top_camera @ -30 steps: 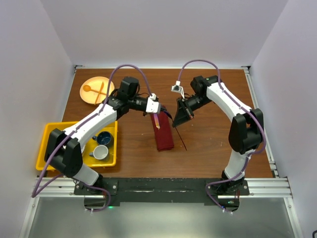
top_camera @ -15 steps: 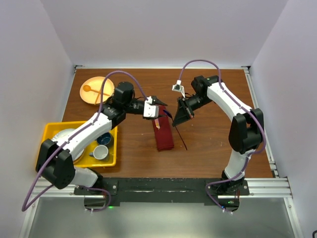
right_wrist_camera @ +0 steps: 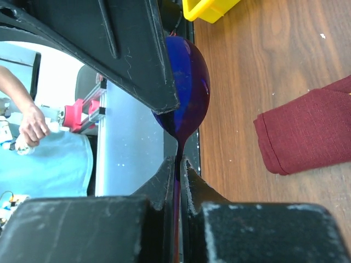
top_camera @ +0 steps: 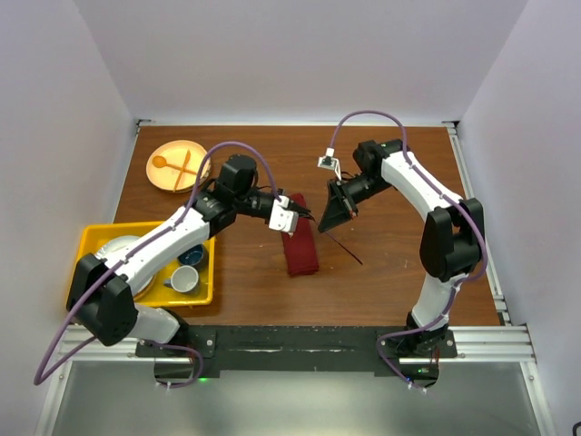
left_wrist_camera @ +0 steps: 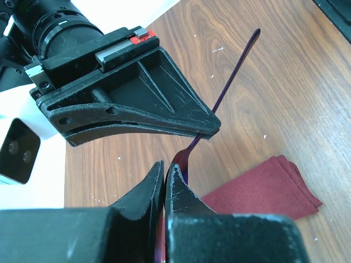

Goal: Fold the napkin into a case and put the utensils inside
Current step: Pass from the right arm to the left, then pass from the left arm to the right

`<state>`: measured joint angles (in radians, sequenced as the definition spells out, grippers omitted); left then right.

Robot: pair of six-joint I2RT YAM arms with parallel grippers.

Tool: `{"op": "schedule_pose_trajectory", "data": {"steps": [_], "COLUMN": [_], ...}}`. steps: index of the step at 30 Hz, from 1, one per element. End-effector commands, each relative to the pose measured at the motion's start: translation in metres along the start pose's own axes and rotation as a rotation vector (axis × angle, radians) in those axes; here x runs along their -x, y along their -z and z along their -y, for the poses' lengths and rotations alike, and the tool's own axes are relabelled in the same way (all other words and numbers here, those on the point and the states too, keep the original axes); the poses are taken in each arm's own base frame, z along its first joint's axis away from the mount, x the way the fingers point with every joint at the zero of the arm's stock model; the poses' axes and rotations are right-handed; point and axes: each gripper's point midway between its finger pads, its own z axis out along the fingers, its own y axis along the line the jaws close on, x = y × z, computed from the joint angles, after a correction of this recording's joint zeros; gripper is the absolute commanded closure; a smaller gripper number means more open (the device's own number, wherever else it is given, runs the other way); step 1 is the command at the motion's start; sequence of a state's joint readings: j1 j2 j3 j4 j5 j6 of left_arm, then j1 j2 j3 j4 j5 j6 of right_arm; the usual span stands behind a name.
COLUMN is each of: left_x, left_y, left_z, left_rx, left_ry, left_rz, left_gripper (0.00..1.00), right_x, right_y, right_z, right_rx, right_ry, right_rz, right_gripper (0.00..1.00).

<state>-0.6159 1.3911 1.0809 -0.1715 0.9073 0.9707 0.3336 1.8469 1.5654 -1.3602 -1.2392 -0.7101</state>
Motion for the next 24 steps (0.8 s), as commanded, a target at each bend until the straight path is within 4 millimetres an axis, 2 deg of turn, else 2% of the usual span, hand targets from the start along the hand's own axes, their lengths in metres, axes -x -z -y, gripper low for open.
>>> {"op": "schedule_pose_trajectory", "data": {"steps": [1,3,5,6,8,9,14,19,20,24], "left_x": [0.007,0.003,0.001,0.001,-0.003,-0.004,-0.007,-0.013,-0.014,-0.015], "left_y": [0.001,0.001,-0.001,-0.002,-0.003,-0.004,-0.006,-0.008,-0.008,-0.010], "left_z": [-0.016,-0.012,-0.015,-0.015,-0.017,-0.019,-0.023,-0.024,-0.024,-0.026], "left_rx": [0.015,-0.011,-0.027,-0.034,-0.041,-0.037,-0.014,-0.012,-0.013,-0.008], "left_ry": [-0.029,0.004,0.036,0.047,0.073,0.080,0.103,0.130,0.132,0.144], "left_rz": [-0.018,-0.036,-0.051,-0.056,-0.072,-0.074,-0.084,-0.100,-0.099,-0.098], "left_gripper": [1.00,1.00,1.00,1.00,1.00,1.00,1.00,1.00,1.00,1.00], "right_x": [0.012,0.014,0.019,0.023,0.030,0.028,0.013,0.003,0.008,0.003], "right_y": [0.004,0.008,0.014,0.019,0.025,0.029,0.029,0.029,0.030,0.021], "right_z": [-0.022,-0.014,-0.011,0.001,0.007,0.015,0.021,0.031,0.034,0.039], "right_rx": [-0.011,-0.077,-0.151,-0.229,-0.313,-0.365,-0.392,-0.452,-0.477,-0.472], "right_ry": [0.098,0.126,0.177,0.209,0.273,0.262,0.250,0.226,0.231,0.201], "right_rz": [0.013,-0.003,-0.010,-0.018,-0.010,-0.024,-0.094,-0.120,-0.097,-0.110], "right_gripper": [0.84,0.65,0.58,0.55,0.55,0.55,0.59,0.49,0.47,0.48]}}
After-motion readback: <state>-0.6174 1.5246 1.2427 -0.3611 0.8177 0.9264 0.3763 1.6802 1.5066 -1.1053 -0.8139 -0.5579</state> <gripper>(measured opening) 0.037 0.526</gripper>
